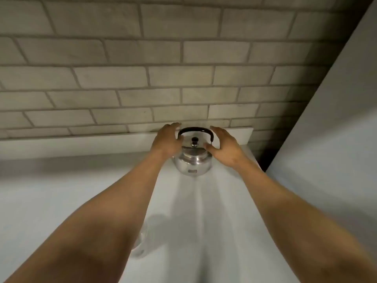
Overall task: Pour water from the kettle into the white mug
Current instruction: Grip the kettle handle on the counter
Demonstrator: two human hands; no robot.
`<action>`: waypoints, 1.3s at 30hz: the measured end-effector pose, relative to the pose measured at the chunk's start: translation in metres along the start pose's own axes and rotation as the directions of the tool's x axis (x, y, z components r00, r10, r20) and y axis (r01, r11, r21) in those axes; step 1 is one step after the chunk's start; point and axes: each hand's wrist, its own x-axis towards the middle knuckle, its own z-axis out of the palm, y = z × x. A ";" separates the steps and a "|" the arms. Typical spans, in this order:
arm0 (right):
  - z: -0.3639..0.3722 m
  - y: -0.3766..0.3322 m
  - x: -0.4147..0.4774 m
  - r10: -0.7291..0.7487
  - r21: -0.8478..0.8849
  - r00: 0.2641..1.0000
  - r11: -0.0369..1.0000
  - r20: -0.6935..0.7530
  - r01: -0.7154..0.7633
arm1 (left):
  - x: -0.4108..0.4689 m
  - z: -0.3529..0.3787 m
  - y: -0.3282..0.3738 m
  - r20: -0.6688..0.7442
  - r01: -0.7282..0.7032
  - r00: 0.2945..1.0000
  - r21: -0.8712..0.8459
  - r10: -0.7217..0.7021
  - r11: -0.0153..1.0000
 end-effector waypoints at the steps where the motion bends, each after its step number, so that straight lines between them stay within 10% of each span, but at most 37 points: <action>1: 0.003 0.001 0.008 -0.011 0.018 1.000 1.000 0.006 0.011 | 0.005 0.004 0.000 0.007 0.000 1.000 0.014 0.000 1.000; 15: 0.016 0.000 0.047 -0.125 -0.091 0.980 0.986 0.154 0.140 | 0.018 0.021 -0.001 0.060 -0.052 0.997 0.113 0.046 0.992; 32: -0.058 -0.082 -0.091 -0.409 -0.138 0.910 0.908 -0.070 0.397 | -0.104 -0.055 0.051 0.102 -0.322 0.944 0.073 0.314 0.944; 39: -0.074 -0.112 -0.152 -0.341 -0.130 0.916 0.939 -0.211 0.320 | -0.201 -0.058 0.028 -0.235 -0.435 0.880 -0.056 0.412 0.899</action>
